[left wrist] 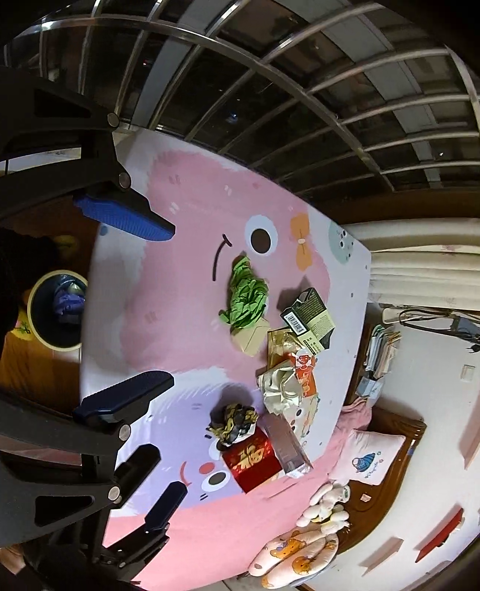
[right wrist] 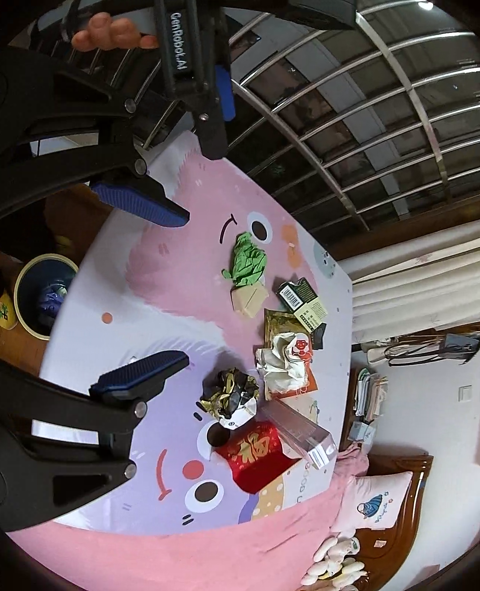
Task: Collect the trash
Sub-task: 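Grasp the green crumpled paper with left tool while right tool grasps the beige cup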
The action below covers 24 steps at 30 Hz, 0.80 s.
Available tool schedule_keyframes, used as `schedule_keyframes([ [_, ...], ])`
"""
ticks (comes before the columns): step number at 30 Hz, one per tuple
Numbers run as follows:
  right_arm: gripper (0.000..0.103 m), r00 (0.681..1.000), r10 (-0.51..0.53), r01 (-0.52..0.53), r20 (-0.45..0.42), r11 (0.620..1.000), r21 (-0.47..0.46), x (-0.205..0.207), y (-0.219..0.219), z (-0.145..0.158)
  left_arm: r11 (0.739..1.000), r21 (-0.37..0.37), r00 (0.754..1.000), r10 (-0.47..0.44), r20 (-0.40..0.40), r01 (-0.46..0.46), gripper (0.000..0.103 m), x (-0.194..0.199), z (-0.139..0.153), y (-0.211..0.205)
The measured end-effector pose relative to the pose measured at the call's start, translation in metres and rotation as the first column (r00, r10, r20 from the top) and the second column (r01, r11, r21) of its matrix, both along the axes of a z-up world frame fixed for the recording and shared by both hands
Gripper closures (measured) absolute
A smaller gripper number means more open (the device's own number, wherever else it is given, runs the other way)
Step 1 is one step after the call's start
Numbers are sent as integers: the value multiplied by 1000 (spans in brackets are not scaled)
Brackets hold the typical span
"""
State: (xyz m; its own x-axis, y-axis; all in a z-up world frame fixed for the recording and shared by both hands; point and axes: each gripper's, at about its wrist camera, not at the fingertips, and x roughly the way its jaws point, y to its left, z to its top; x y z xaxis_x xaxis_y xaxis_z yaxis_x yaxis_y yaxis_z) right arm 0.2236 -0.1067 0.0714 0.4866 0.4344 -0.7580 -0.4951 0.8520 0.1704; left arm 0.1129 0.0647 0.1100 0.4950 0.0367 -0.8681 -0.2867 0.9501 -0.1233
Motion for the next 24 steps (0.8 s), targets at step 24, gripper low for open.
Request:
schedule_keyframes([
  [24, 36, 977, -124, 111, -172, 990, -86, 143, 69, -108, 990, -125, 962, 25, -273, -61, 29, 217, -165, 74],
])
